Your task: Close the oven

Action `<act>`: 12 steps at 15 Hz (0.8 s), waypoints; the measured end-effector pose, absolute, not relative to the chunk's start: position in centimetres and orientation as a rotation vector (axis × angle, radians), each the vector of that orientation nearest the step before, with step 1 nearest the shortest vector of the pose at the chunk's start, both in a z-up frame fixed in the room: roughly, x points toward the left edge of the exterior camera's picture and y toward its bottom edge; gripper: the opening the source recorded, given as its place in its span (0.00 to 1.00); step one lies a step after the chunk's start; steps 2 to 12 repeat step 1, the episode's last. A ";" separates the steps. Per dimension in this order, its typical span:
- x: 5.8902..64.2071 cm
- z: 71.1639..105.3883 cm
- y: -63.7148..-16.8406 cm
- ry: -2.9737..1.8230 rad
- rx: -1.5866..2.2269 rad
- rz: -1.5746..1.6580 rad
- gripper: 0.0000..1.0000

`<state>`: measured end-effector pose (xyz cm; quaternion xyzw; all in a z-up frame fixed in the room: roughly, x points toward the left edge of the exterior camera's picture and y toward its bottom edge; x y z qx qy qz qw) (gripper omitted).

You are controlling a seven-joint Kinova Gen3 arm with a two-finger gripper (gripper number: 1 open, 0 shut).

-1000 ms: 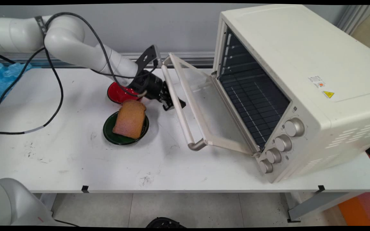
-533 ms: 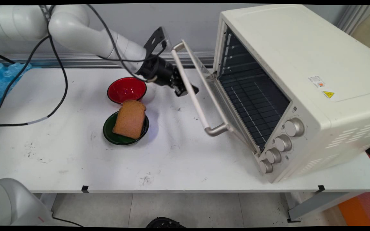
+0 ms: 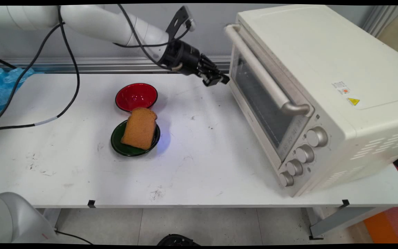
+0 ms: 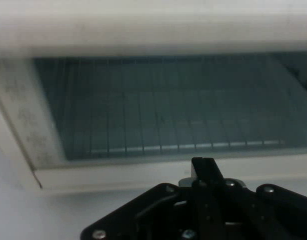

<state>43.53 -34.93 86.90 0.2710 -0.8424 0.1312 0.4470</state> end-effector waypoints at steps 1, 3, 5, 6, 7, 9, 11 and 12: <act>43.4 87.3 -35.1 -2.081 0.666 0.326 0.00; 43.4 87.3 -35.1 -2.081 0.666 0.326 0.00; 43.4 87.3 -35.1 -2.081 0.666 0.326 0.00; 43.4 87.3 -35.1 -2.081 0.666 0.326 0.00; 43.4 87.3 -35.1 -2.081 0.666 0.326 0.00; 43.4 87.3 -35.1 -2.081 0.666 0.326 0.00; 43.4 87.3 -35.1 -2.081 0.666 0.326 0.00; 43.4 87.3 -35.1 -2.081 0.666 0.326 0.00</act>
